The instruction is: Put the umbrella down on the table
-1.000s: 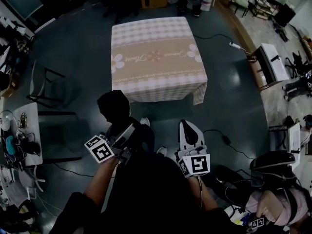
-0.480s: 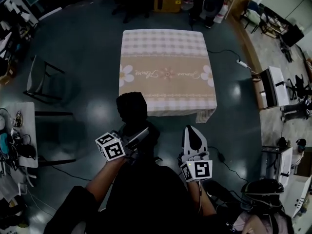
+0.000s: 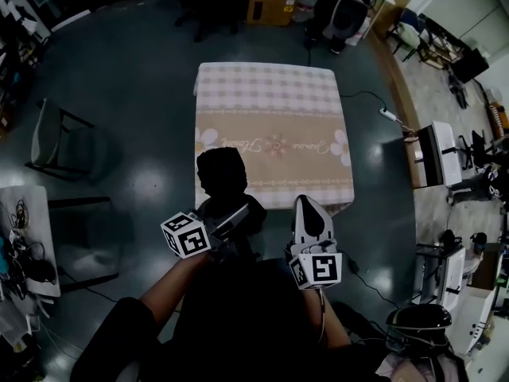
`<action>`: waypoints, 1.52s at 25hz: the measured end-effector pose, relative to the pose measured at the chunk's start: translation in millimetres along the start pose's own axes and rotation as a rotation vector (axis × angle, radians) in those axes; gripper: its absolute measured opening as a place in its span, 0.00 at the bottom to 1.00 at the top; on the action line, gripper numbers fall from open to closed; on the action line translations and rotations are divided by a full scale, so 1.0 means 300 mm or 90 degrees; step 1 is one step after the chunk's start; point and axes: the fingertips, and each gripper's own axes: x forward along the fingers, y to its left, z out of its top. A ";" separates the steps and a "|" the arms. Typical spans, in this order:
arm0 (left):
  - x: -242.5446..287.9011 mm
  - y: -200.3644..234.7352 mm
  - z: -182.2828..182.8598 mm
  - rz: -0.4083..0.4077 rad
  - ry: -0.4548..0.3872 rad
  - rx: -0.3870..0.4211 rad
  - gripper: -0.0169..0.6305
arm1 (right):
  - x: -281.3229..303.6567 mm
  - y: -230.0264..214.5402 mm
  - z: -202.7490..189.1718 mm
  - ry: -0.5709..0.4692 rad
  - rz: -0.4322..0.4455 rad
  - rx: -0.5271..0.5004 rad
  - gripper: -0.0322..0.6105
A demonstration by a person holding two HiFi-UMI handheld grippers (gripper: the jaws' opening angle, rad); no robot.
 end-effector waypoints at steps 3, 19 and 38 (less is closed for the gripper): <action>0.030 0.062 0.039 0.015 0.004 -0.008 0.55 | 0.052 0.003 -0.007 0.009 -0.003 0.000 0.08; 0.356 0.375 0.080 0.051 0.058 -0.059 0.55 | 0.318 -0.220 -0.122 0.043 0.019 0.077 0.08; 0.572 0.991 0.006 0.210 0.137 -0.098 0.55 | 0.688 -0.289 -0.352 0.144 0.103 0.097 0.08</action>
